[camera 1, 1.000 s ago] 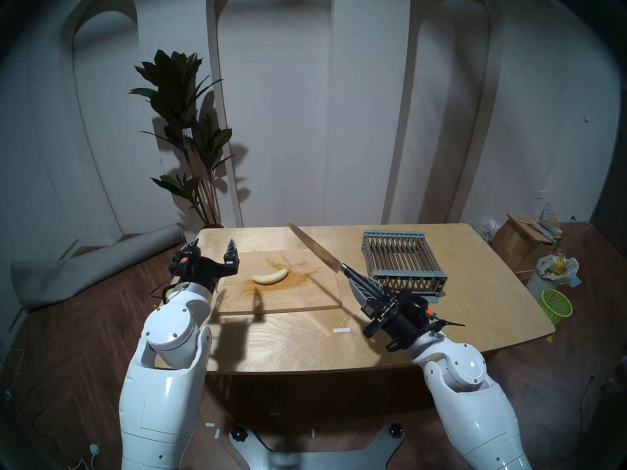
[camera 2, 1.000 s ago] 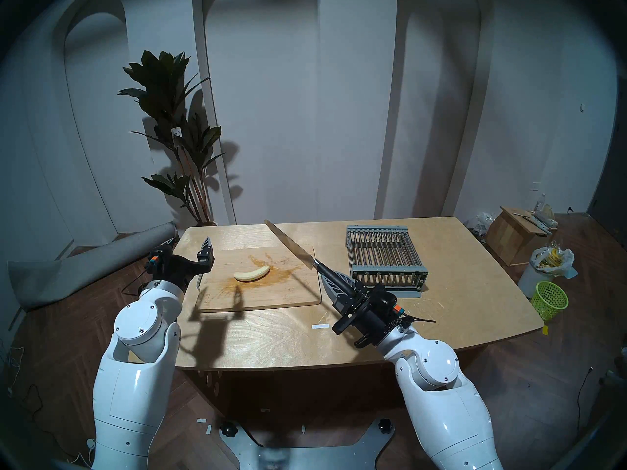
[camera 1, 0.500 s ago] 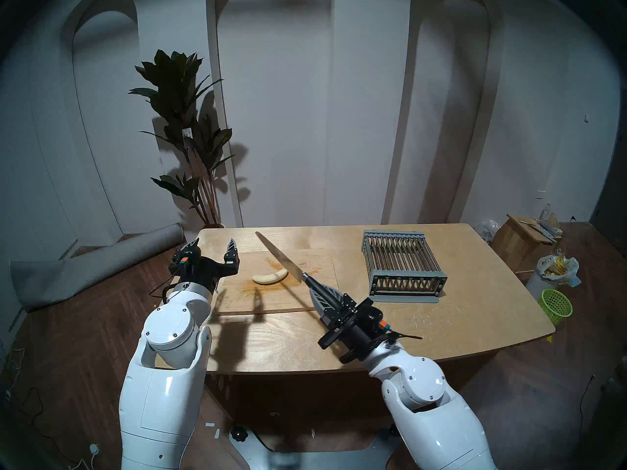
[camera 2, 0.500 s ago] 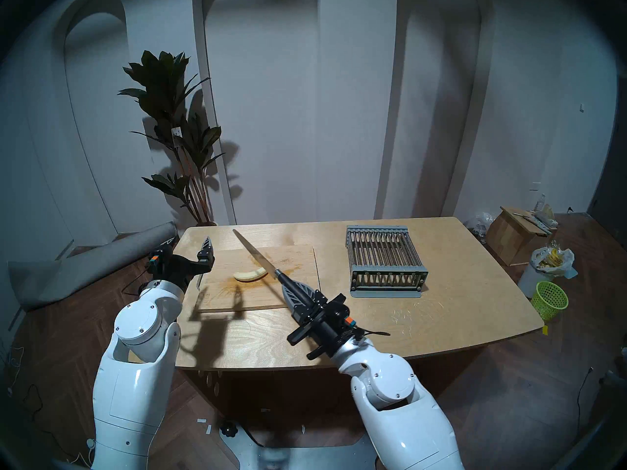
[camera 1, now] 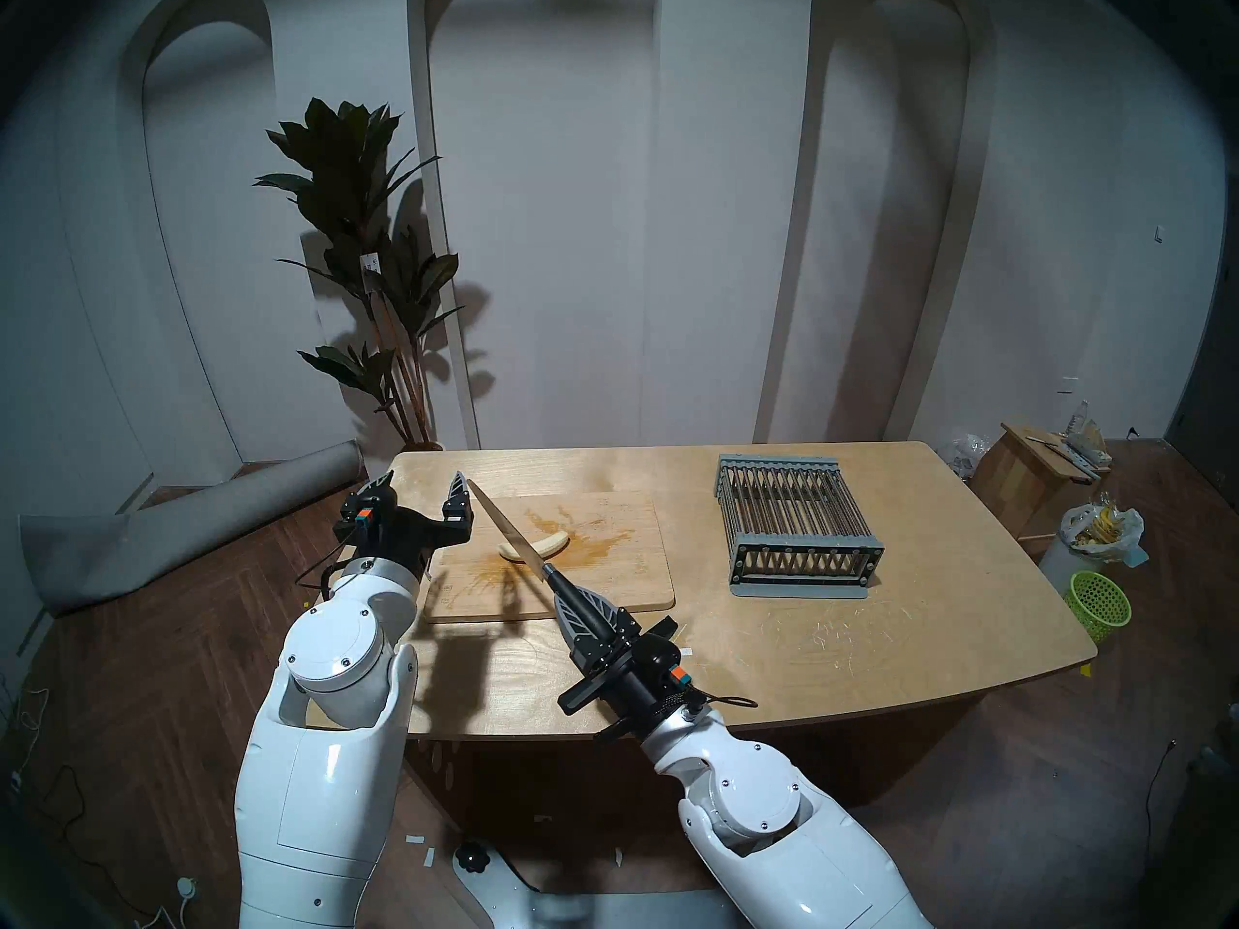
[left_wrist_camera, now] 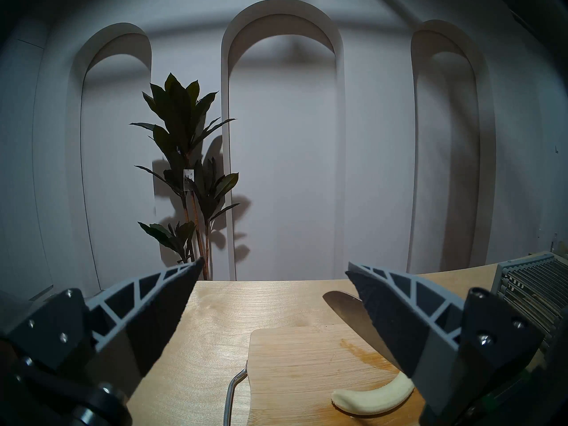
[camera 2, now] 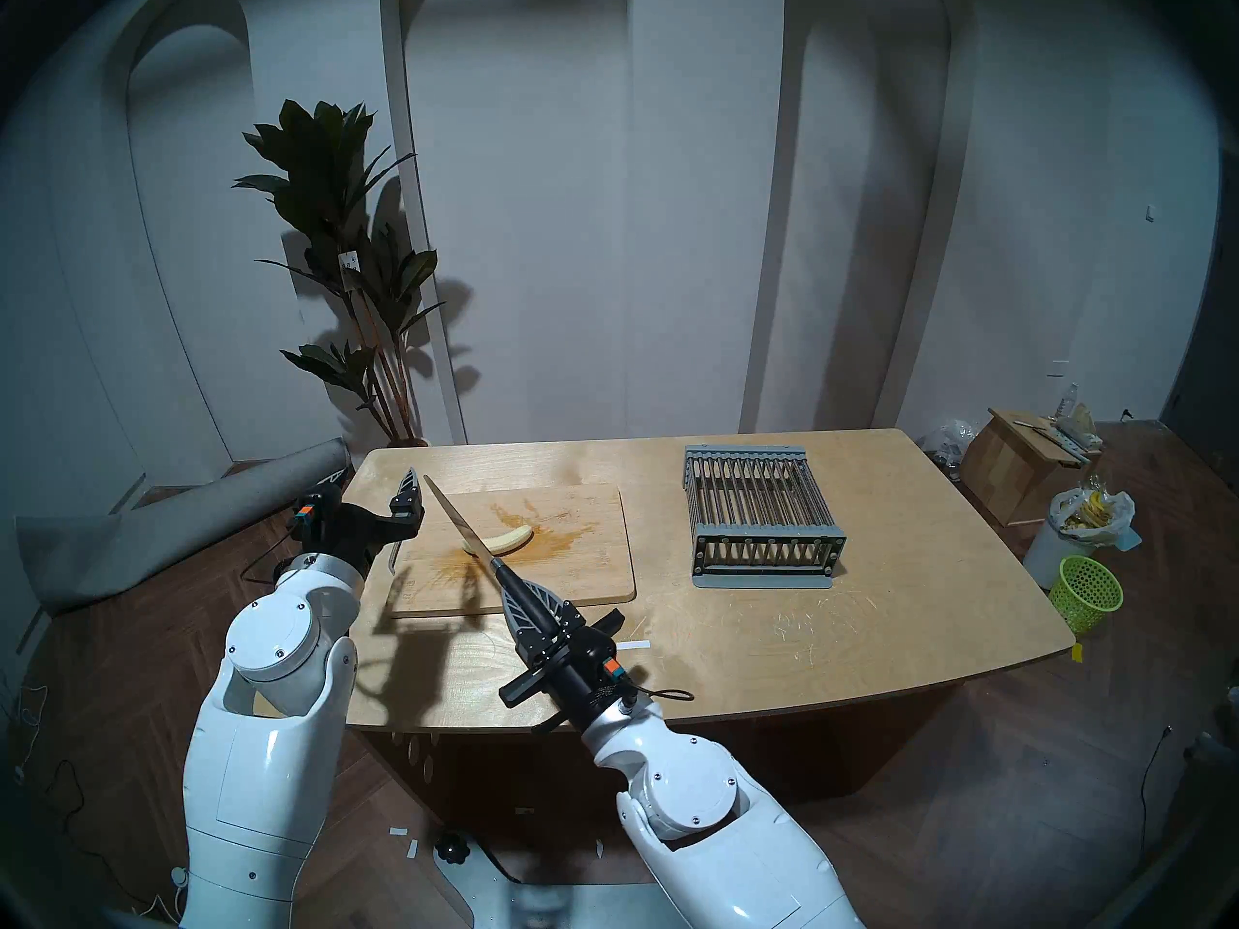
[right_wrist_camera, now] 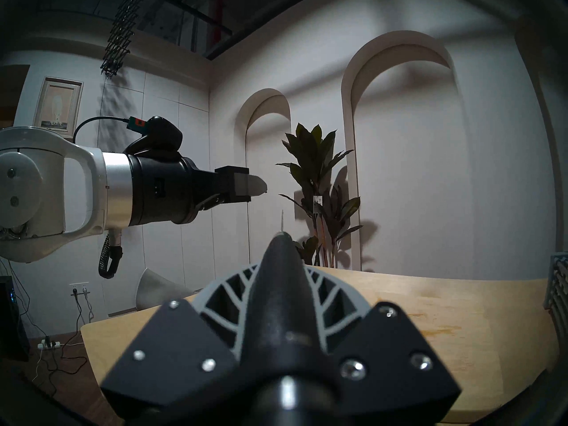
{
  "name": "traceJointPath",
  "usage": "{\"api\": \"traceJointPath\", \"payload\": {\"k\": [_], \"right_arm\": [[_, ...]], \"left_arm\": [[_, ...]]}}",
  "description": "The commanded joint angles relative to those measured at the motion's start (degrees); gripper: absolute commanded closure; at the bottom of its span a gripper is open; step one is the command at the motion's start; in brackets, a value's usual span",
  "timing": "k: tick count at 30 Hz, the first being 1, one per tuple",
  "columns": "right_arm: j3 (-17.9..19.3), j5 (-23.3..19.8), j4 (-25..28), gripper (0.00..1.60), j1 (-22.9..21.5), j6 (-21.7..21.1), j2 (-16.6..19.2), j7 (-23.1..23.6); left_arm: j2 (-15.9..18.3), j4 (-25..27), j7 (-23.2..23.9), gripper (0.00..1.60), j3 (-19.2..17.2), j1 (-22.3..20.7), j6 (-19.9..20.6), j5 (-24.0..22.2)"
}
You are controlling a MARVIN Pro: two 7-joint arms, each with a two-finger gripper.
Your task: Cut the banana into four pieces on the cutting board
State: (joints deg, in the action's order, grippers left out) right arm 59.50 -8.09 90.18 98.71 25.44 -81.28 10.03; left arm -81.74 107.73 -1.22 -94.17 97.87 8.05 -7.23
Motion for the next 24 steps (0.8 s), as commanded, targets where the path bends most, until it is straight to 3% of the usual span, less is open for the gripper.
{"api": "traceJointPath", "payload": {"k": [1,11,17,19,20,21,22,23,24], "right_arm": [[-0.84,2.20,-0.37,1.60,-1.47,4.78,-0.11,-6.89],[-3.76,3.71,-1.67,1.60,-2.12,6.15,1.24,-15.82],[-3.98,3.84,-2.60,1.60,-2.04,5.51,1.52,-16.71],[-3.97,3.87,-2.68,1.60,-2.02,5.44,1.47,-16.75],[-4.06,3.89,-2.79,1.60,-2.12,5.36,1.55,-16.78],[-4.11,3.93,-2.91,1.60,-2.19,5.27,1.54,-16.78],[-4.18,3.95,-2.97,1.60,-2.25,5.24,1.55,-16.80],[-4.18,3.95,-2.97,1.60,-2.25,5.24,1.55,-16.80],[-4.32,4.01,-3.03,1.60,-2.34,5.20,1.59,-16.88]], "left_arm": [[-0.16,1.13,-0.27,0.00,0.16,-0.98,-0.18,0.14],[0.65,0.84,-0.29,0.00,-0.12,-2.53,0.47,0.42],[6.22,1.76,4.21,0.00,-1.87,-8.85,1.39,-0.08],[6.64,3.54,4.84,0.00,-2.40,-7.33,1.15,0.37],[8.61,2.32,5.79,0.00,-2.14,-10.45,1.27,1.00],[9.17,4.20,6.02,0.16,-3.20,-9.78,1.59,1.28],[9.58,4.47,6.22,0.82,-3.75,-10.07,1.80,1.62],[9.58,4.47,6.22,0.82,-3.75,-10.07,1.80,1.62],[10.70,4.36,6.61,0.93,-4.34,-11.01,1.96,2.57]]}}
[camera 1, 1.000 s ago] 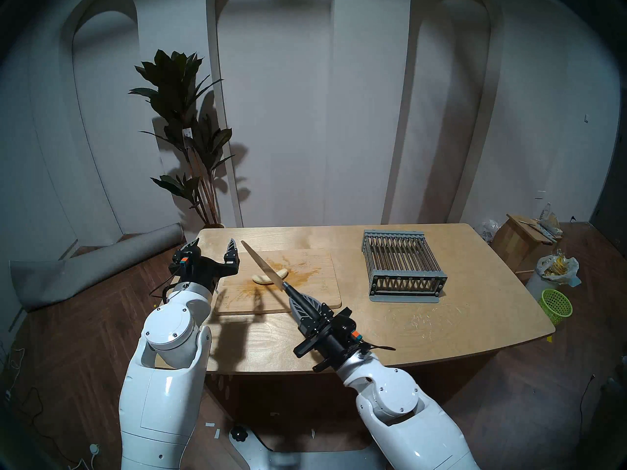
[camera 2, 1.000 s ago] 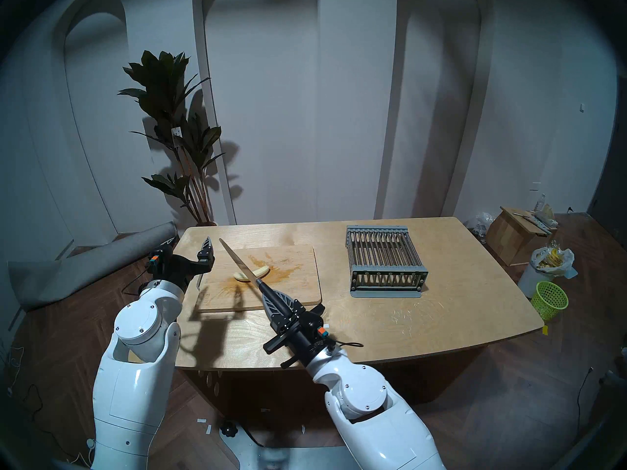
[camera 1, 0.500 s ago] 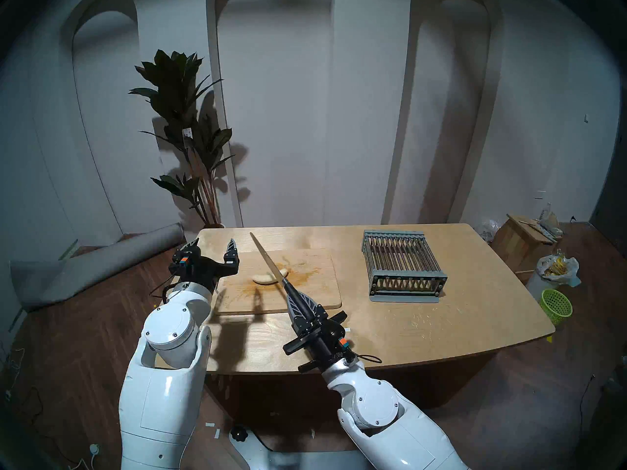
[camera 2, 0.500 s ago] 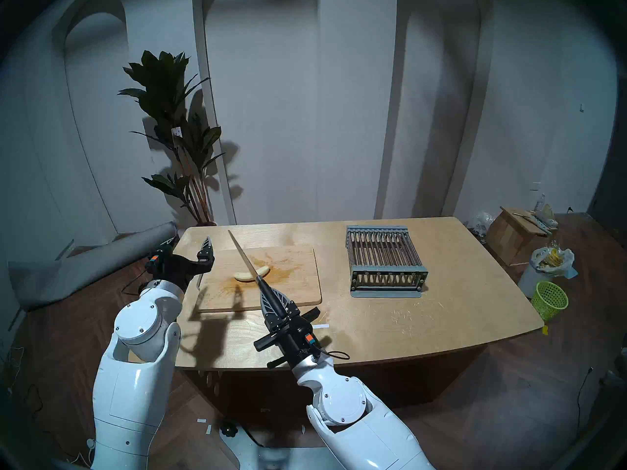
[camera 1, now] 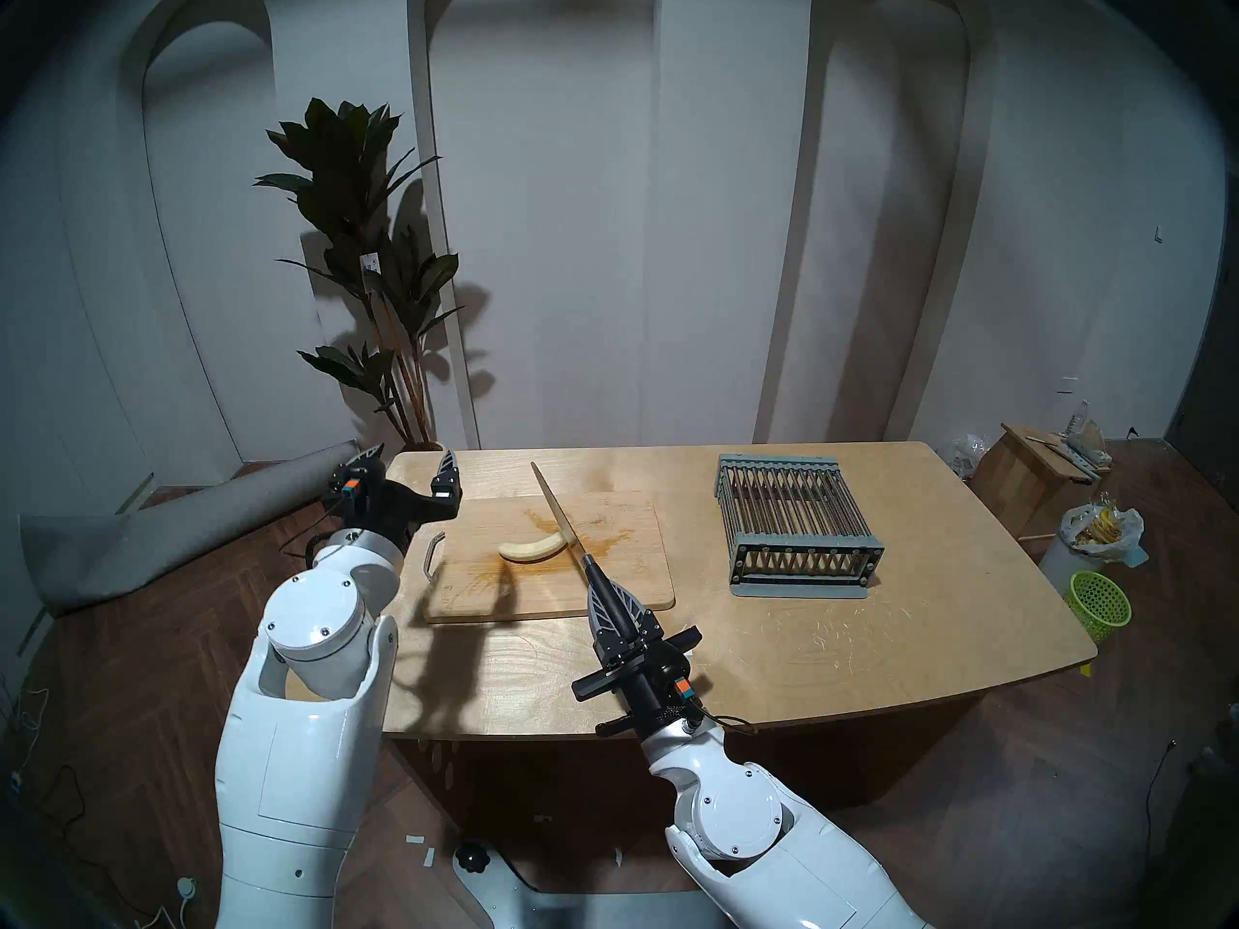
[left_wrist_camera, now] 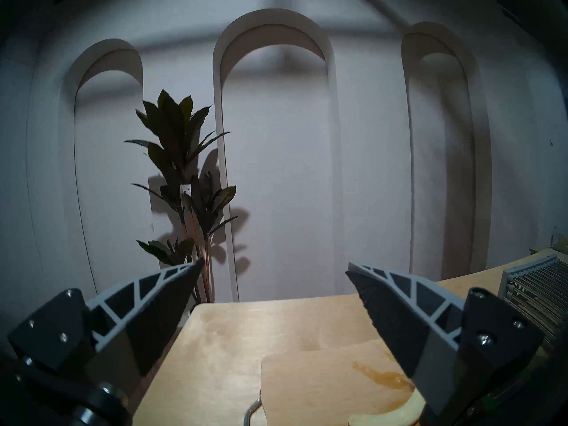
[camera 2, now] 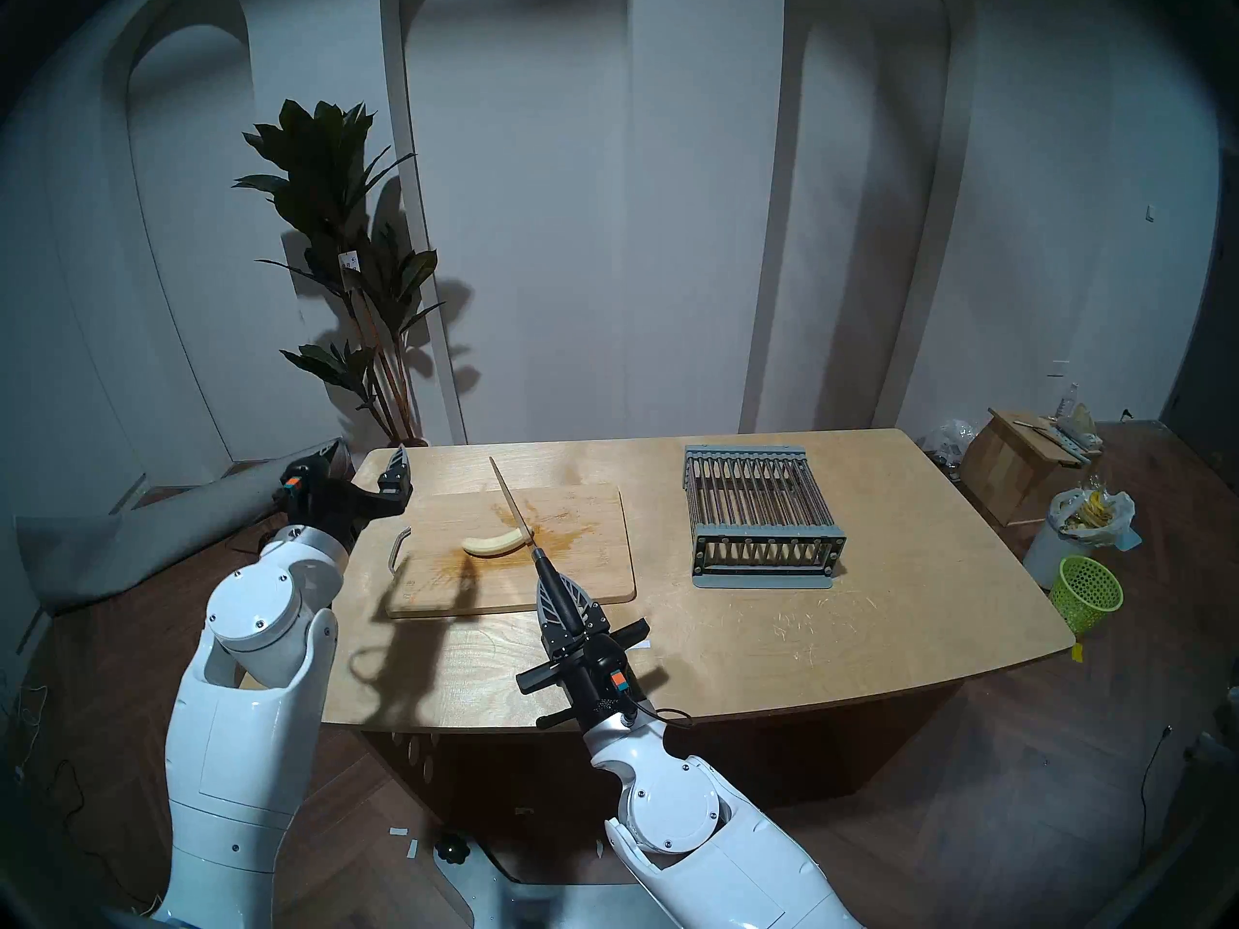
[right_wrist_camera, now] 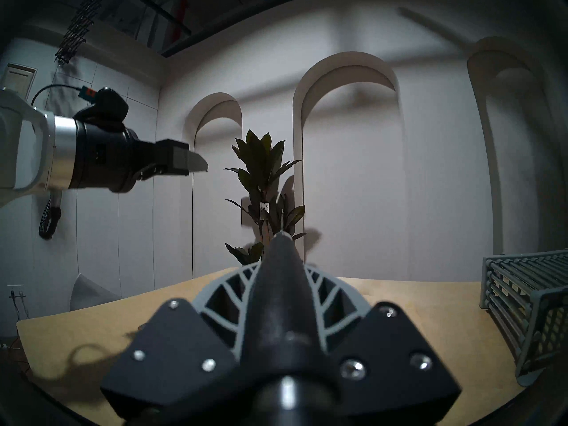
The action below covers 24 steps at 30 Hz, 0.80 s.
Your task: Cut the banana into four pieces on the cutting board
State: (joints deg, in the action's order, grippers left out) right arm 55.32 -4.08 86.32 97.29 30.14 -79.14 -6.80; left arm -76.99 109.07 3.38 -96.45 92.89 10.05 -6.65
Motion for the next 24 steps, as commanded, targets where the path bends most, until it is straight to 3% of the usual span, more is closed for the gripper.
{"api": "traceJointPath", "payload": {"k": [1,2,4,5,9,11,18,23,24], "right_arm": [[-0.39,0.07,0.68,1.60,-1.03,0.39,-0.47,-0.08],[-0.54,0.10,0.52,1.60,-1.10,0.34,-0.43,-0.14],[-0.82,0.17,0.29,1.60,-1.20,0.25,-0.33,-0.16],[-0.93,0.20,0.22,1.60,-1.26,0.23,-0.32,-0.21],[-1.27,0.26,-0.02,1.60,-1.50,0.18,-0.29,-0.33],[-1.45,0.31,-0.14,1.60,-1.64,0.16,-0.34,-0.41],[-2.17,0.46,-0.73,1.60,-2.67,0.02,-0.68,-0.76],[-2.50,0.59,-1.09,1.60,-3.35,-0.14,-0.95,-0.91],[-2.56,0.61,-1.18,1.60,-3.44,-0.17,-1.02,-0.96]], "left_arm": [[7.53,2.89,1.57,1.60,-3.07,-7.66,0.37,2.77],[6.53,4.20,1.38,1.60,-4.15,-6.31,0.16,3.24],[8.42,4.00,1.48,1.60,-4.28,-9.17,0.39,3.30],[8.46,5.45,1.79,1.60,-4.27,-7.92,-0.04,3.40],[10.47,5.85,3.64,1.60,-2.37,-11.04,0.26,3.96],[11.31,6.71,4.80,1.60,-1.66,-10.31,-0.05,3.67],[15.17,3.99,12.90,1.60,4.24,-15.21,-1.27,4.01],[17.07,2.02,19.35,1.60,6.18,-18.92,-0.82,2.48],[17.60,2.33,19.72,1.60,6.28,-17.87,-0.97,2.17]]}}
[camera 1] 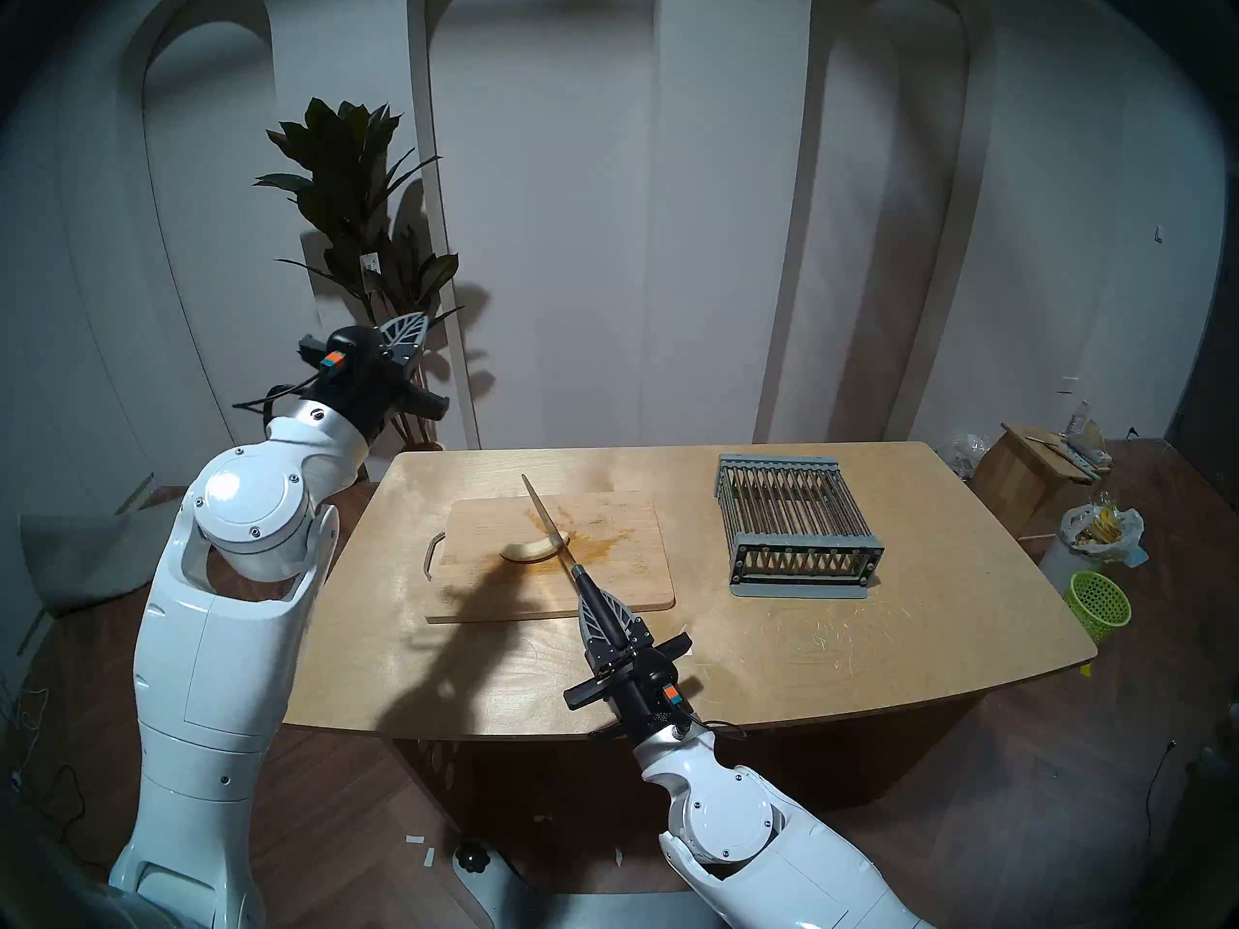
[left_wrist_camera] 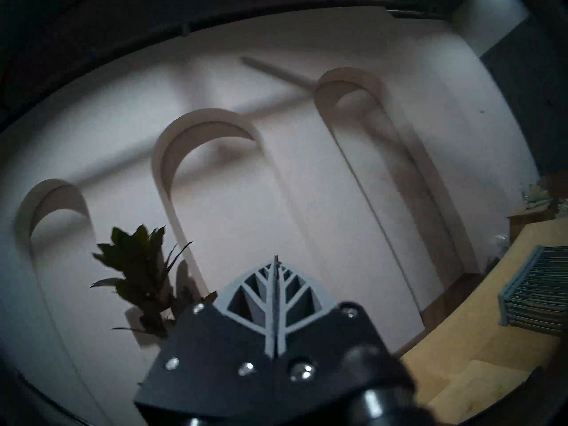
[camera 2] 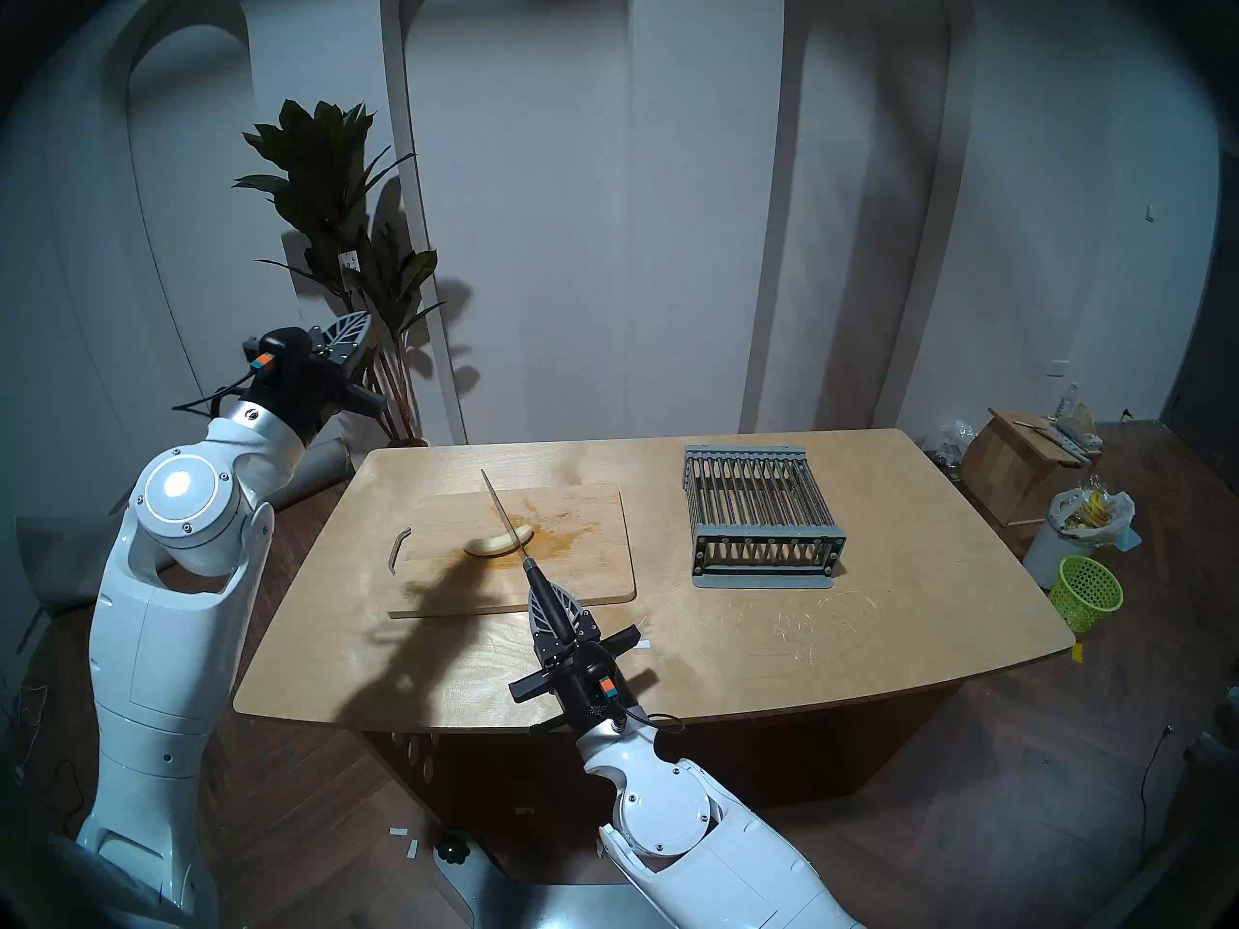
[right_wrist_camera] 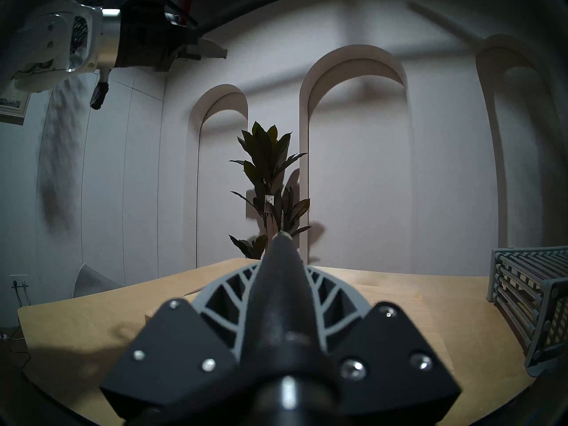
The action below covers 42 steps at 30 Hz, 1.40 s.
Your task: Cut the banana into four pieces on the cutting board
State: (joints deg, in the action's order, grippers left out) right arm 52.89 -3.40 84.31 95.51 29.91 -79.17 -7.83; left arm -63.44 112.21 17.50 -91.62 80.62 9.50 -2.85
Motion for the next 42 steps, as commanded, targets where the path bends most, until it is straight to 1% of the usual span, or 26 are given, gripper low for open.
{"api": "traceJointPath", "payload": {"k": [1,2,3,5,7,8,10,12,13,14,15,19,20,22,27,28,29,30,31,34,35,37,39,40,41,42], "right_arm": [[-0.20,-0.05,0.73,1.60,-1.81,0.01,-1.04,0.06],[-0.26,-0.03,0.66,1.60,-1.91,-0.02,-1.10,0.04],[-0.35,-0.01,0.56,1.60,-2.11,-0.07,-1.16,0.01],[-0.42,0.00,0.50,1.60,-2.26,-0.11,-1.23,0.00],[-0.61,0.04,0.33,1.60,-2.66,-0.24,-1.40,-0.03],[-0.74,0.05,0.19,1.60,-2.91,-0.35,-1.51,-0.06],[-1.14,0.13,-0.28,1.60,-3.74,-0.73,-1.88,-0.14],[-1.42,0.20,-0.52,1.60,-4.15,-0.89,-2.03,-0.14],[-1.42,0.20,-0.52,1.60,-4.15,-0.89,-2.03,-0.14],[-1.57,0.22,-0.64,1.60,-4.37,-0.98,-2.11,-0.15],[-1.88,0.26,-0.88,1.60,-4.78,-1.17,-2.24,-0.17],[-2.47,0.31,-1.53,1.60,-5.65,-1.76,-2.59,-0.37],[-2.63,0.23,-1.68,1.60,-5.94,-1.99,-2.74,-0.47],[-2.74,0.24,-1.77,1.60,-6.13,-2.11,-2.82,-0.50],[-3.65,0.17,-2.67,1.60,-7.29,-3.50,-3.25,-0.84],[-3.81,0.14,-2.93,1.60,-7.50,-3.84,-3.36,-0.97],[-3.96,0.04,-3.18,1.60,-7.73,-4.18,-3.44,-1.10],[-4.09,0.01,-3.39,1.60,-7.90,-4.45,-3.55,-1.21],[-4.38,-0.04,-3.78,1.60,-8.30,-5.01,-3.72,-1.46],[-4.63,-0.13,-4.06,1.60,-8.63,-5.47,-3.88,-1.73],[-4.96,-0.37,-4.37,1.60,-9.02,-5.98,-4.03,-2.07],[-5.10,-0.51,-4.51,1.60,-9.20,-6.20,-4.10,-2.24],[-5.60,-1.04,-4.94,1.60,-9.79,-6.91,-4.32,-2.85],[-5.60,-1.04,-4.94,1.60,-9.79,-6.91,-4.32,-2.85],[-5.86,-1.40,-5.23,1.60,-10.13,-7.31,-4.49,-3.27],[-5.96,-1.53,-5.33,1.60,-10.25,-7.45,-4.53,-3.44]], "left_arm": [[4.40,-1.46,7.25,1.60,1.77,-6.62,-0.20,-2.00],[4.83,-1.43,7.20,1.60,2.01,-6.07,-0.30,-2.21],[5.35,-2.51,9.54,1.60,2.50,-7.65,-0.09,-2.49],[5.77,-2.87,10.06,1.60,2.82,-7.72,-0.14,-2.62],[6.81,-4.24,12.11,1.60,3.62,-8.62,-0.35,-3.01],[7.35,-5.18,14.02,1.60,4.03,-9.25,-0.62,-3.36],[9.66,-7.43,17.77,1.60,6.50,-10.44,-1.46,-3.57],[10.41,-8.48,20.37,1.60,7.32,-11.16,-1.88,-3.88],[10.41,-8.48,20.37,1.60,7.32,-11.16,-1.88,-3.88],[10.80,-9.21,22.16,1.60,7.72,-11.73,-2.09,-4.22],[11.48,-10.70,24.18,1.60,8.39,-12.71,-2.73,-4.61],[12.33,-15.00,28.43,1.60,9.72,-14.69,-4.63,-5.42],[12.25,-16.32,30.04,1.60,10.00,-15.35,-5.28,-5.86],[12.26,-17.16,30.73,1.60,10.34,-15.73,-5.62,-6.06],[11.23,-22.18,35.88,1.60,11.46,-18.11,-8.37,-8.01],[11.03,-23.60,37.08,1.60,12.03,-19.41,-8.92,-8.42],[10.56,-24.09,37.73,1.60,11.50,-18.72,-9.59,-9.08],[10.35,-25.73,38.90,1.60,12.29,-20.47,-9.83,-9.50],[9.78,-27.49,40.41,1.60,12.09,-20.87,-10.88,-10.56],[9.33,-29.50,41.73,1.60,12.27,-21.84,-11.66,-11.26],[8.73,-31.91,43.61,1.60,12.60,-22.84,-12.66,-12.09],[8.34,-32.90,44.25,1.60,12.63,-22.98,-13.09,-12.52],[6.96,-36.62,46.92,1.60,13.09,-24.32,-14.84,-13.97],[6.96,-36.62,46.92,1.60,13.09,-24.32,-14.84,-13.97],[5.93,-39.24,48.64,1.60,13.65,-25.52,-15.83,-14.92],[5.46,-39.83,49.05,1.60,13.72,-25.53,-15.96,-15.43]]}}
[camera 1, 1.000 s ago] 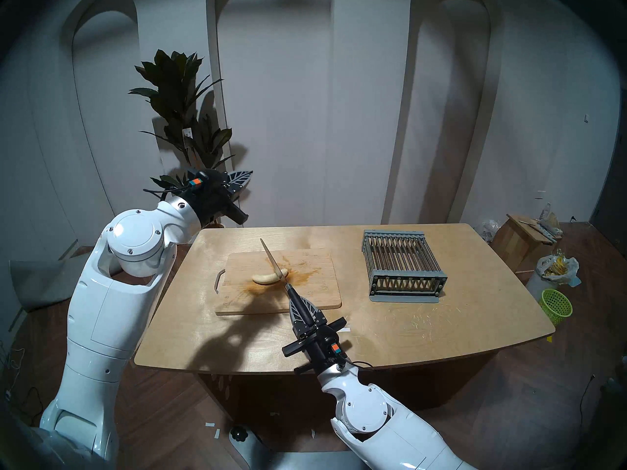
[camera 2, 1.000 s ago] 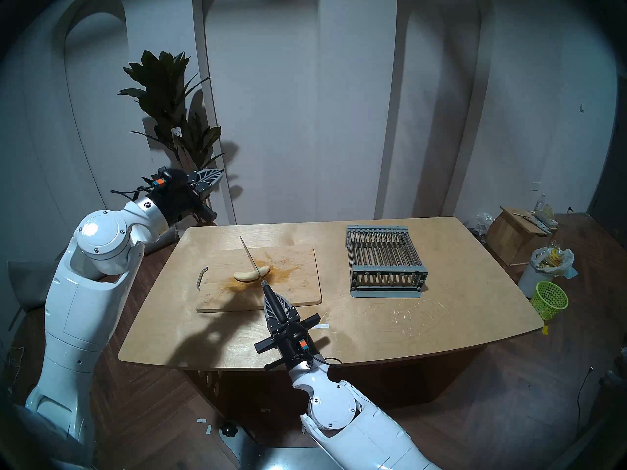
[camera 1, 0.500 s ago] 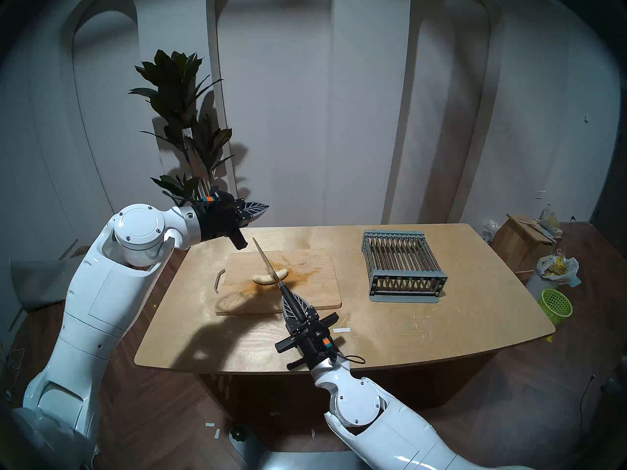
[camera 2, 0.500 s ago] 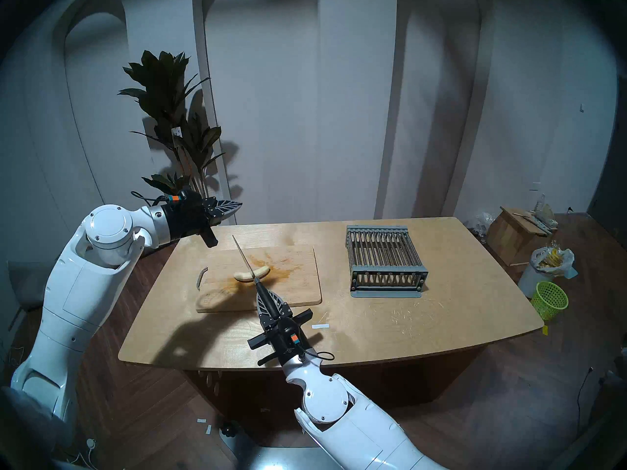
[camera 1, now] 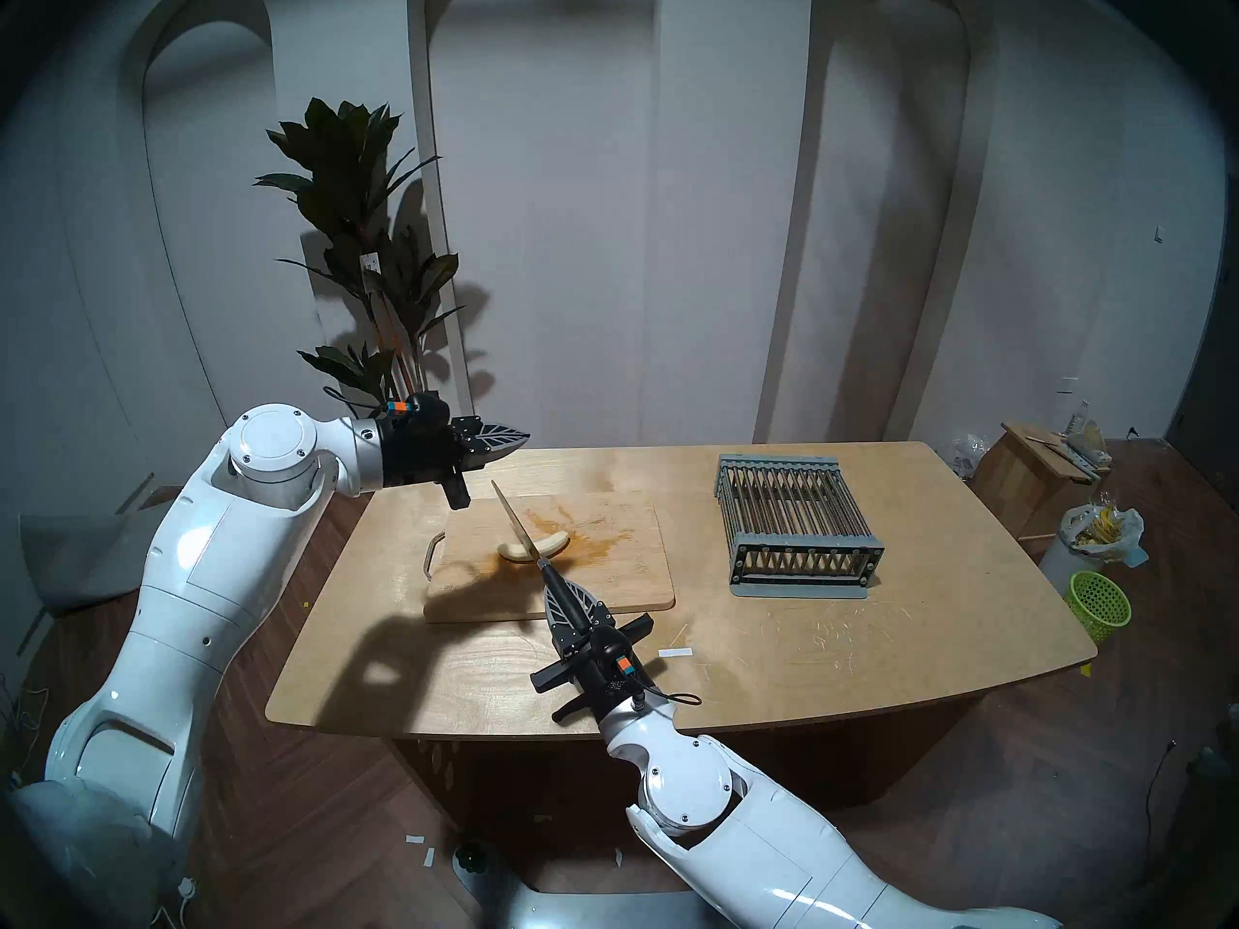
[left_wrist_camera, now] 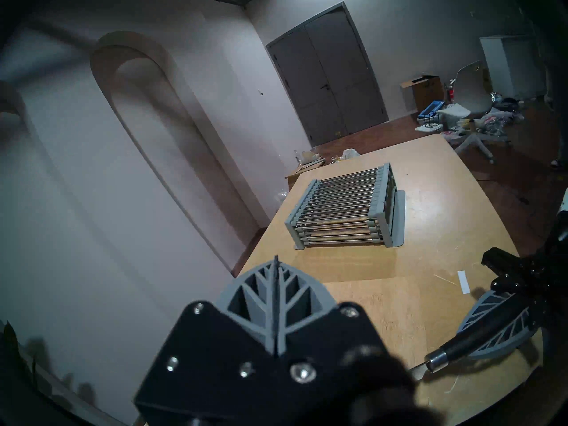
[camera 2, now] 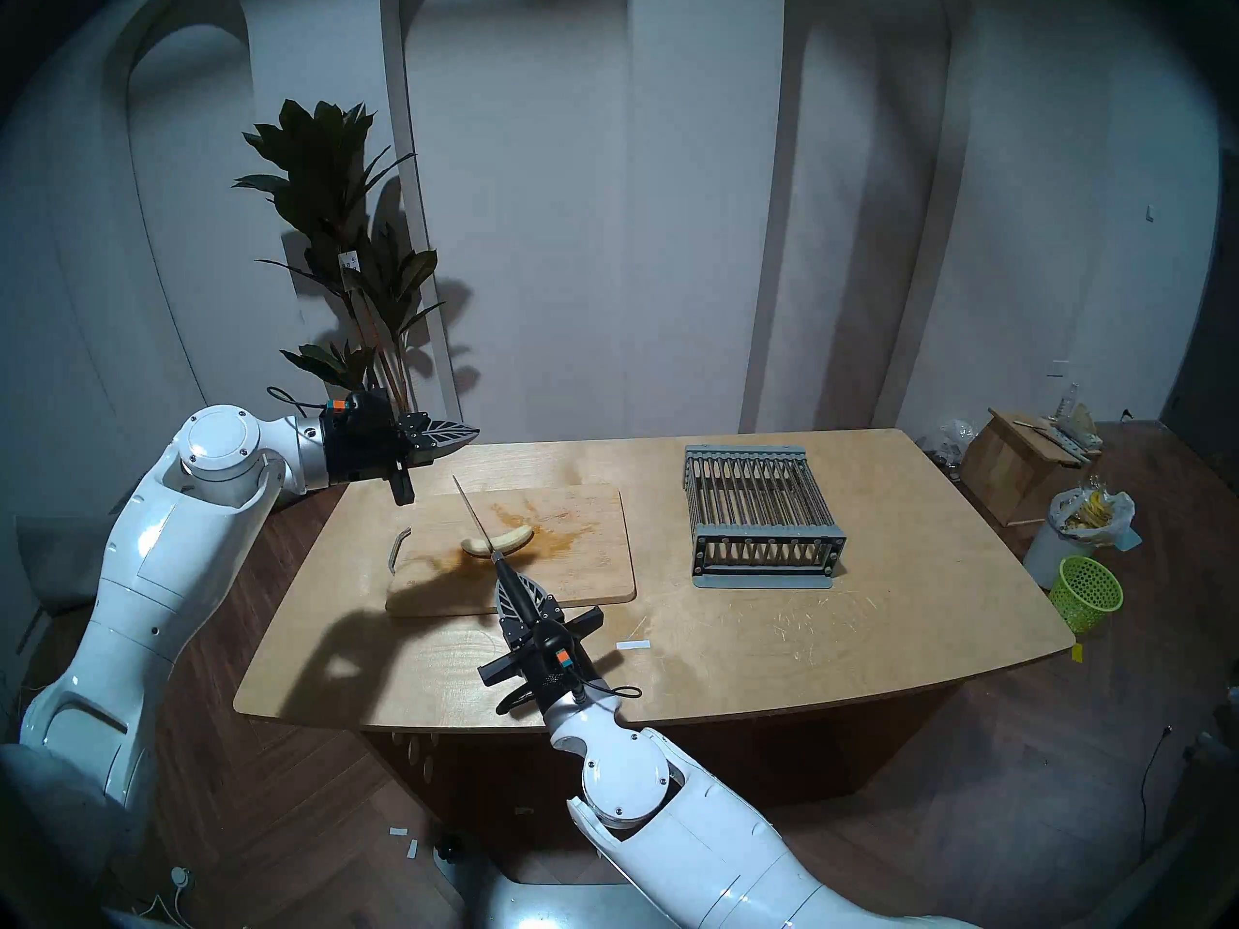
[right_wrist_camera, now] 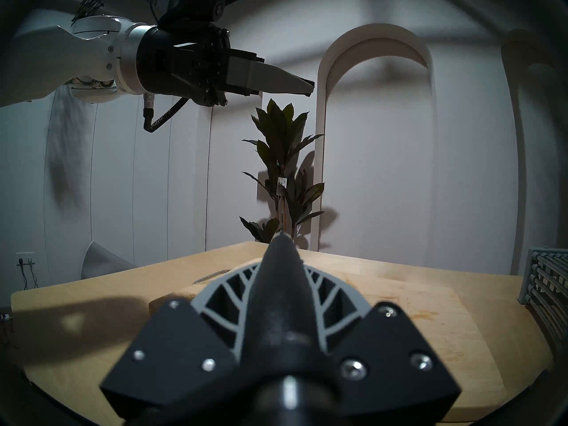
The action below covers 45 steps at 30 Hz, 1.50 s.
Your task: Cut the banana into four pieces on the cutting board
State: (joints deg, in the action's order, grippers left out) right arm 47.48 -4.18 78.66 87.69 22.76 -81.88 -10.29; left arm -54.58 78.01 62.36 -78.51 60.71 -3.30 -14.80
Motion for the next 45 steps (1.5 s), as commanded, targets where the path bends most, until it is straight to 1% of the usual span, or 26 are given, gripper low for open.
{"api": "traceJointPath", "payload": {"k": [1,3,9,14,15,16,17,20,21,22,25,28,35,38,39,45], "right_arm": [[-0.75,-0.97,0.18,1.60,-2.61,-0.52,-1.90,-1.28],[-0.87,-1.10,0.09,1.60,-2.73,-0.64,-1.93,-1.46],[-1.71,-2.06,-0.60,1.60,-3.52,-1.37,-2.18,-2.94],[-2.80,-2.86,-1.05,1.60,-4.07,-1.47,-2.12,-3.92],[-3.09,-3.05,-1.01,1.60,-4.20,-1.41,-2.04,-4.10],[-3.38,-3.24,-1.01,1.60,-4.32,-1.35,-2.02,-4.43],[-3.64,-3.46,-0.97,1.60,-4.43,-1.25,-1.94,-4.75],[-4.25,-3.91,-0.91,1.60,-4.57,-0.99,-1.79,-5.75],[-4.43,-4.03,-0.92,1.60,-4.59,-0.90,-1.69,-6.00],[-4.73,-4.18,-0.90,1.60,-4.62,-0.78,-1.59,-6.43],[-5.42,-4.47,-0.74,1.60,-4.70,-0.56,-1.31,-7.36],[-5.88,-4.58,-0.59,1.60,-4.71,-0.40,-1.09,-7.92],[-6.94,-4.82,-0.42,1.60,-4.84,-0.19,-0.69,-9.35],[-7.34,-4.93,-0.46,1.60,-4.98,-0.05,-0.58,-9.80],[-7.71,-5.00,-0.49,1.60,-5.15,0.06,-0.54,-10.13],[-8.26,-5.03,-0.48,1.60,-5.37,0.19,-0.48,-10.98]], "left_arm": [[-4.08,-7.71,5.44,1.60,0.94,-6.57,-3.95,-4.09],[-4.46,-8.25,5.72,1.60,1.00,-6.47,-4.15,-4.42],[-7.76,-15.87,9.97,1.60,1.77,-8.30,-6.64,-7.80],[-11.43,-21.82,12.29,1.60,3.18,-8.46,-8.95,-9.56],[-11.76,-22.03,12.57,1.60,3.53,-8.10,-9.25,-9.71],[-12.60,-24.27,13.61,1.60,3.77,-8.84,-10.27,-10.16],[-12.95,-24.73,13.95,1.60,3.82,-8.71,-10.62,-10.54],[-14.32,-28.58,16.44,1.60,4.21,-9.75,-12.88,-11.72],[-14.51,-28.86,16.95,1.60,4.30,-9.58,-13.40,-11.91],[-14.99,-30.71,18.36,1.60,4.55,-10.43,-14.50,-12.23],[-15.72,-34.04,20.90,1.60,4.57,-11.85,-16.47,-13.19],[-15.51,-36.38,22.54,1.60,4.39,-13.23,-17.63,-13.47],[-14.98,-40.61,22.64,1.60,4.39,-15.54,-19.92,-14.04],[-14.35,-41.72,22.64,1.60,5.27,-16.31,-22.45,-12.79],[-14.07,-43.56,22.64,1.60,5.82,-17.14,-24.44,-11.31],[-13.54,-47.71,22.18,1.60,6.80,-18.75,-25.66,-11.37]]}}
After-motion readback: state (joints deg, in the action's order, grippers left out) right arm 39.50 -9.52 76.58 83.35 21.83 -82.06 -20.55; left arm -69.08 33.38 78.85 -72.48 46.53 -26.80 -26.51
